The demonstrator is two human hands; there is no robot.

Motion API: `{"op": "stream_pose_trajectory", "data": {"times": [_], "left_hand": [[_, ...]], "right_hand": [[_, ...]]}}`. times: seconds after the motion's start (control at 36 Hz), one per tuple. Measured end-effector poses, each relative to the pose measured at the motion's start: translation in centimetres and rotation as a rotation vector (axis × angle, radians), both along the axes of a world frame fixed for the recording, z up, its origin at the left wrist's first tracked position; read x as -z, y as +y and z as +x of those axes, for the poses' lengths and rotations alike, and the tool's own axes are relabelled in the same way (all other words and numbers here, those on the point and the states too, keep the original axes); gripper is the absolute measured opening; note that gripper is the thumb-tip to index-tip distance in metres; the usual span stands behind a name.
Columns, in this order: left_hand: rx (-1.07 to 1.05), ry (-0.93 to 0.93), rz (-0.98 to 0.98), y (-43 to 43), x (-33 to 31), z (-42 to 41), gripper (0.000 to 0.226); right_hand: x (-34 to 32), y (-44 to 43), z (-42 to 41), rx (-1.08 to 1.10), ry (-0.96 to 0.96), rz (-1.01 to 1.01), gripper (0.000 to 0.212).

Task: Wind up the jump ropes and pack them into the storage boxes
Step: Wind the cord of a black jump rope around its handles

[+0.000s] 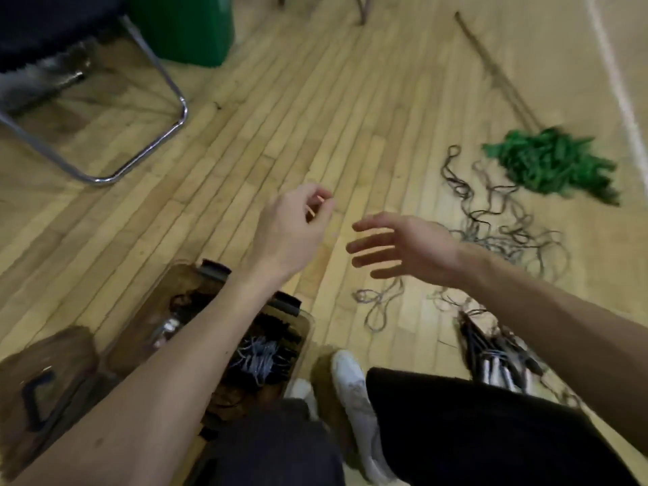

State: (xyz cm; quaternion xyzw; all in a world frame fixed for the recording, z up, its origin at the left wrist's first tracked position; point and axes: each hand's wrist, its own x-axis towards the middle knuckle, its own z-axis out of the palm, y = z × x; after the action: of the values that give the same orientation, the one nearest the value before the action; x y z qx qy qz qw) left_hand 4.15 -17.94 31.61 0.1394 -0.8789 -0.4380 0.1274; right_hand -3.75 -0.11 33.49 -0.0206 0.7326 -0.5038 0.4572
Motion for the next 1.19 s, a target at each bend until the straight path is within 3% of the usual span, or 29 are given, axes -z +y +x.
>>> {"op": "stream_pose_trajectory", "data": {"times": [0.08, 0.22, 0.36, 0.47, 0.64, 0.75, 0.83, 0.92, 1.0, 1.19], "left_hand": [[0.217, -0.066, -0.079, 6.6, -1.9, -1.0, 0.015], [0.44, -0.25, -0.086, 17.3, 0.8, -2.8, 0.013], [0.632, -0.521, -0.087, 28.2, 8.1, -5.6, 0.016], [0.631, -0.691, -0.079, 34.3, 15.4, -7.1, 0.018], [0.554, -0.925, 0.091, 40.1, 26.5, -6.8, 0.006], [0.429, -0.942, 0.157, 43.5, 32.8, -6.2, 0.005], [0.252, -0.902, 0.155, 45.3, 35.9, -7.0, 0.017], [0.097, -0.927, 0.178, 45.9, 38.6, -8.5, 0.044], [0.038, -0.937, 0.218, 45.9, 40.8, -9.8, 0.053], [0.132, -0.902, 0.143, 45.6, 42.5, -11.2, 0.027]], "right_hand": [[-2.6, 8.0, 1.2, 0.155, 0.006, -0.05, 0.032], [-2.0, 21.1, 3.5, 0.381, 0.035, -0.043, 0.03], [5.3, 32.6, 5.8, 0.652, -0.025, 0.089, 0.025], [13.5, 37.3, 7.5, 0.726, -0.094, 0.247, 0.015], [24.9, 39.8, 7.4, 0.631, -0.095, 0.45, 0.008], [30.7, 40.3, 5.6, 0.529, -0.054, 0.548, 0.018], [33.9, 40.0, 4.2, 0.453, 0.012, 0.553, 0.021], [36.7, 38.8, 2.7, 0.381, 0.067, 0.553, 0.026], [39.1, 37.6, 1.7, 0.301, 0.094, 0.687, 0.023], [41.9, 36.4, 1.4, -0.007, 0.157, 0.973, 0.024]]}}
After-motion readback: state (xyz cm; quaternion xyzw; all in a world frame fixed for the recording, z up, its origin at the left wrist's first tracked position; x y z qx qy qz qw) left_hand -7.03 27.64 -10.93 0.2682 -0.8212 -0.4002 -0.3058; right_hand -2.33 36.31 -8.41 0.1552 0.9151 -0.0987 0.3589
